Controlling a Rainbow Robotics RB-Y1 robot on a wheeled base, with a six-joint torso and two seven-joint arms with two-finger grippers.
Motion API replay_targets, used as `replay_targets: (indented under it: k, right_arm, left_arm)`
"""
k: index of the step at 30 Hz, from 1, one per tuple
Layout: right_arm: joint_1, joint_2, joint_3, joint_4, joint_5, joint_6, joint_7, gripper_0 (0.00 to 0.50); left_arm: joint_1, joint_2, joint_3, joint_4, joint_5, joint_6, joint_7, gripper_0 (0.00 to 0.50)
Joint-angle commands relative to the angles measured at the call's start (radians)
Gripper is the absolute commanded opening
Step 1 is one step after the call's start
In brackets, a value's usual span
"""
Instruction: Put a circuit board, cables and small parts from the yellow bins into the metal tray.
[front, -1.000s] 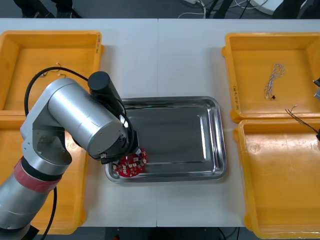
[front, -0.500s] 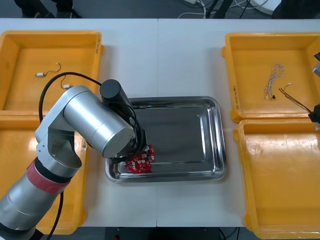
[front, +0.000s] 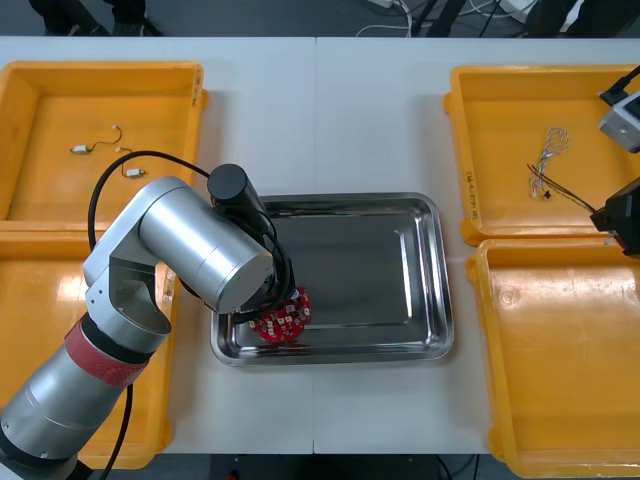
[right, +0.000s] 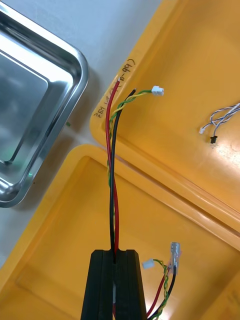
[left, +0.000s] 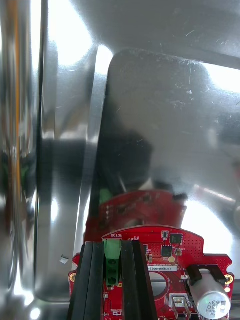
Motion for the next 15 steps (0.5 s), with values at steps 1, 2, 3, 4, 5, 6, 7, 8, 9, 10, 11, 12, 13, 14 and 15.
replay_targets:
  k: [1,2,3,4,5,6,7,8,9,10,11,12,13,14,15]
  right_arm:
    - [-0.041,0.006,0.041,-0.036,-0.015,0.004,-0.051,0.000]
    - [-0.044,0.006,0.053,-0.036,-0.018,0.004,-0.050,0.000]
    - [-0.048,0.006,0.064,-0.041,-0.021,0.004,-0.051,0.000]
    - [-0.050,0.005,0.070,-0.043,-0.021,0.004,-0.050,0.000]
    - [-0.053,0.005,0.083,-0.047,-0.024,0.004,-0.051,0.000]
    - [-0.055,0.006,0.089,-0.049,-0.025,0.004,-0.051,0.000]
    - [-0.058,0.005,0.099,-0.053,-0.027,0.004,-0.051,0.000]
    - [-0.061,0.005,0.110,-0.055,-0.027,0.004,-0.051,0.000]
    - [-0.065,0.005,0.118,-0.055,-0.028,0.004,-0.051,0.000]
    - [-0.073,0.005,0.132,-0.055,-0.030,0.004,-0.050,0.000]
    - [-0.081,0.006,0.147,-0.055,-0.028,0.004,-0.051,0.000]
    - [-0.087,0.005,0.155,-0.055,-0.028,0.004,-0.050,0.000]
    - [-0.098,0.005,0.175,-0.055,-0.025,0.004,-0.051,0.000]
    - [-0.102,0.006,0.181,-0.055,-0.024,0.004,-0.051,0.000]
    - [-0.108,0.006,0.195,-0.055,-0.022,0.004,-0.051,0.000]
  left_arm:
    - [-0.030,-0.027,-0.014,-0.004,-0.016,-0.022,-0.041,0.023]
    - [-0.030,-0.027,-0.014,-0.002,-0.016,-0.024,-0.042,0.042]
    - [-0.030,-0.027,-0.014,0.001,-0.016,-0.028,-0.045,0.051]
    - [-0.029,-0.027,-0.014,0.002,-0.016,-0.030,-0.045,0.054]
    - [-0.029,-0.027,-0.014,0.006,-0.018,-0.036,-0.047,0.054]
    - [-0.029,-0.027,-0.014,0.009,-0.016,-0.036,-0.049,0.055]
    - [-0.029,-0.027,-0.014,0.012,-0.016,-0.039,-0.050,0.054]
    - [-0.029,-0.027,-0.014,0.015,-0.015,-0.040,-0.053,0.058]
    - [-0.029,-0.027,-0.014,0.018,-0.015,-0.042,-0.053,0.060]
    - [-0.029,-0.029,-0.014,0.021,-0.013,-0.045,-0.055,0.060]
    - [-0.029,-0.029,-0.014,0.024,-0.012,-0.048,-0.056,0.064]
    - [-0.027,-0.029,-0.014,0.027,-0.010,-0.048,-0.058,0.067]
    - [-0.027,-0.027,-0.014,0.030,-0.010,-0.051,-0.061,0.075]
    - [-0.027,-0.029,-0.014,0.032,-0.009,-0.051,-0.061,0.080]
    - [-0.027,-0.029,-0.015,0.035,-0.009,-0.053,-0.062,0.101]
